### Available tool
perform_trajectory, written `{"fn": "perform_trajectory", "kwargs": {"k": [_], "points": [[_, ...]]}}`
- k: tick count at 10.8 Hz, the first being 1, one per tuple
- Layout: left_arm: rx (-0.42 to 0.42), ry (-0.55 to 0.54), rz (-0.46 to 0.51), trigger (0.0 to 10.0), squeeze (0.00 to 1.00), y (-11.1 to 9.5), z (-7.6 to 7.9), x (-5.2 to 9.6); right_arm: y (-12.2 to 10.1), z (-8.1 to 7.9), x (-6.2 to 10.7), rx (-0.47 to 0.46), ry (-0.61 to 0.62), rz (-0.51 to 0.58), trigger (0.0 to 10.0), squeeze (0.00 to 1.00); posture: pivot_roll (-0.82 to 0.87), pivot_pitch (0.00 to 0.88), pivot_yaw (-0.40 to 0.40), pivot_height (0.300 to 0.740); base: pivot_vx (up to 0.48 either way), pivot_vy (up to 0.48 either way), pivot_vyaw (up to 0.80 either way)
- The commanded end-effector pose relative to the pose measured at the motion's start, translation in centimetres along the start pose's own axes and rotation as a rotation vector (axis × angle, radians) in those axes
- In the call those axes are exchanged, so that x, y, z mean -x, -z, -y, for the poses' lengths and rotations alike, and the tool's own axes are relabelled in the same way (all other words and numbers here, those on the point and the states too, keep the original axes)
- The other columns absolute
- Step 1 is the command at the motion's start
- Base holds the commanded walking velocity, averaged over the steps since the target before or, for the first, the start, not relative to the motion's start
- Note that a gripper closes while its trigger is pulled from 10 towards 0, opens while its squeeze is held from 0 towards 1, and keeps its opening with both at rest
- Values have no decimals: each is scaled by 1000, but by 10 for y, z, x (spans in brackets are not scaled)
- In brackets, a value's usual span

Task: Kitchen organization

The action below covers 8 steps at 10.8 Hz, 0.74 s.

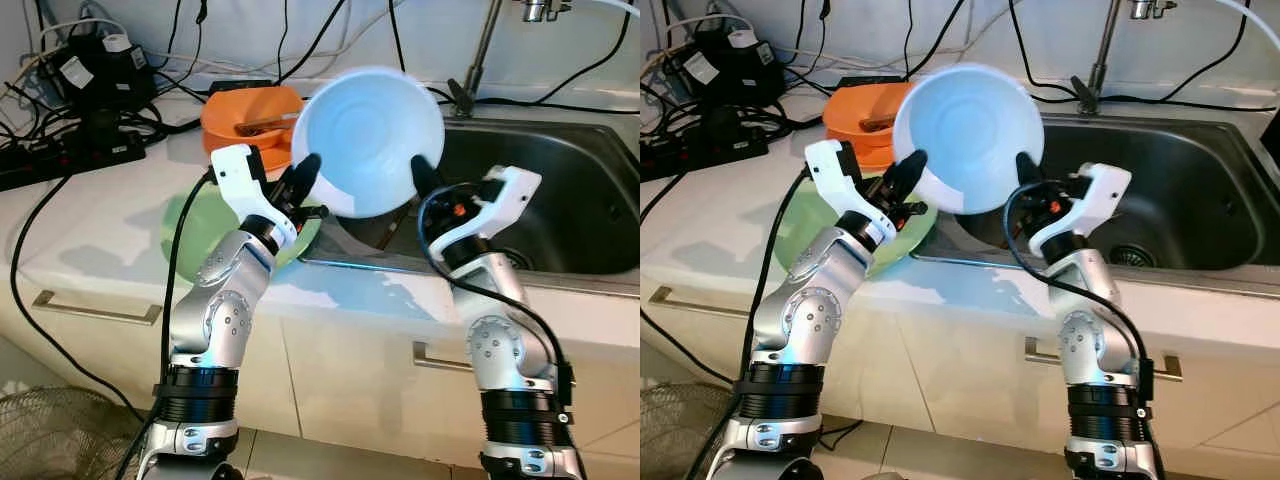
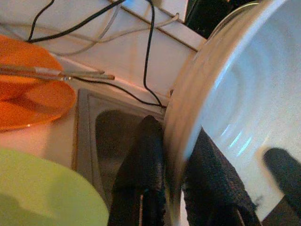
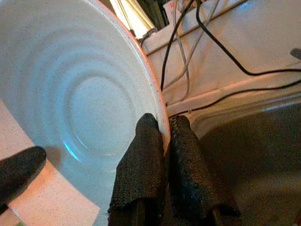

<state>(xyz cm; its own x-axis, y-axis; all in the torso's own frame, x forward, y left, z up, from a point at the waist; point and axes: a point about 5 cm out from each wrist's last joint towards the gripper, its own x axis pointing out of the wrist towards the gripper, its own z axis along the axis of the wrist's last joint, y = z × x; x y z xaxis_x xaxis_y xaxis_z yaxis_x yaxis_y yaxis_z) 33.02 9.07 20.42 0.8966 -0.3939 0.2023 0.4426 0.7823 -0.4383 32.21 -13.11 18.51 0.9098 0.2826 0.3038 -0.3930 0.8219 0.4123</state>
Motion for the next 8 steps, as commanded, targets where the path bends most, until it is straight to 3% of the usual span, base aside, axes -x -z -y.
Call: {"fn": "perform_trajectory", "kwargs": {"k": [1, 5, 6, 8], "points": [[-44, 3, 20, 10000, 1000, -5, 0, 2, -5, -4, -4, -18, -13, 23, 0, 0, 33, 0, 65, 740, 0, 0, 0], [-127, 17, -31, 10000, 1000, 3, 2, 2, -21, 11, -8, -99, 124, 119, 0, 0, 32, 0, 65, 740, 0, 0, 0], [-147, 32, -58, 10000, 0, 8, 4, 3, -27, 24, -8, -99, 228, 157, 0, 0, 33, 0, 64, 740, 0, 0, 0], [-206, 56, -102, 10000, 0, 15, 7, 4, -36, 48, -4, -31, 398, 195, 0, 0, 35, 0, 62, 740, 0, 0, 0]]}}
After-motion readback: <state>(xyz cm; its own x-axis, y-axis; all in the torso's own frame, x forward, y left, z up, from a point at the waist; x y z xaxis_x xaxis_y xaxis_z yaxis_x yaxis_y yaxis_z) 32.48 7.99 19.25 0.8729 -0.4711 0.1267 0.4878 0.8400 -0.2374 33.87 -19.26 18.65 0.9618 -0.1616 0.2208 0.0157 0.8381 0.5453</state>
